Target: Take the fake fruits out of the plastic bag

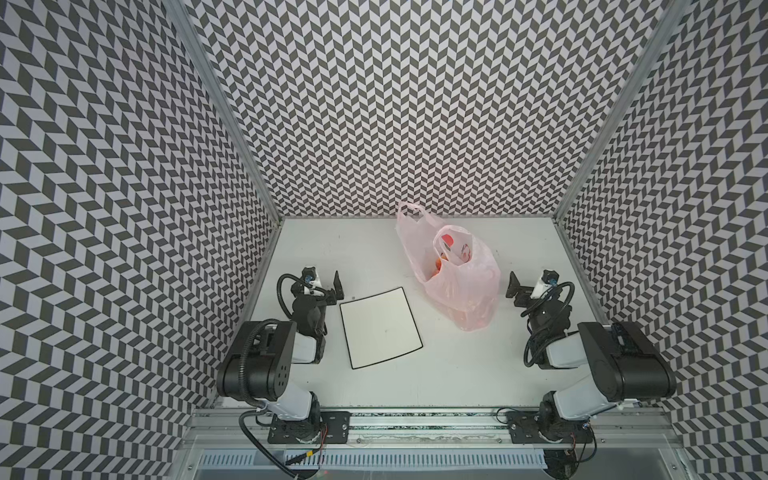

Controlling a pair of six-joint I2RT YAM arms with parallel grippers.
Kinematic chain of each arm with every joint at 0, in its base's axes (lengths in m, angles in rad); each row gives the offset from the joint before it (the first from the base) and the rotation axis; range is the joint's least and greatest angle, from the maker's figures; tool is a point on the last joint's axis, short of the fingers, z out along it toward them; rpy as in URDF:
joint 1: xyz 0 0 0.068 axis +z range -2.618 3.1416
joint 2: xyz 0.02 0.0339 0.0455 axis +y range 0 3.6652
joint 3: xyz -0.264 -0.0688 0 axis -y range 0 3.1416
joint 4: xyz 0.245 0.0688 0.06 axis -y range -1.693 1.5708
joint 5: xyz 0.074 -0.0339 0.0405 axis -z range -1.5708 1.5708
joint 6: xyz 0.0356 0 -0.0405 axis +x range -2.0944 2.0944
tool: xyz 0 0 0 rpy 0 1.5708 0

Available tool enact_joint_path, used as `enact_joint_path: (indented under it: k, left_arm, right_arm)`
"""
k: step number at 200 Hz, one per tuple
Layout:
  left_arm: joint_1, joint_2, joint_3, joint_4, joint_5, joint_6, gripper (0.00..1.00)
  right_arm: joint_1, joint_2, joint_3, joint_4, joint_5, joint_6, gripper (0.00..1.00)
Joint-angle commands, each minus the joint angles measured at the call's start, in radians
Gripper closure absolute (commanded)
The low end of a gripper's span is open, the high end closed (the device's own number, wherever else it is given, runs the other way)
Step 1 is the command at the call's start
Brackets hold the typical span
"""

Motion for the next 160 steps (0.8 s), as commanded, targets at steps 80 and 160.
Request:
enact_joint_path:
  k: [80, 160]
  left_arm:
    - [0.002, -0.005, -0.006, 0.027, 0.006, 0.009, 0.00]
    - [0.004, -0.009, -0.008, 0.027, 0.008, 0.009, 0.00]
  right_arm:
    - [0.009, 0.010, 0.001, 0.060, 0.011, -0.014, 0.00]
    - [0.009, 0.013, -0.006, 0.073, 0.017, -0.007, 0.01]
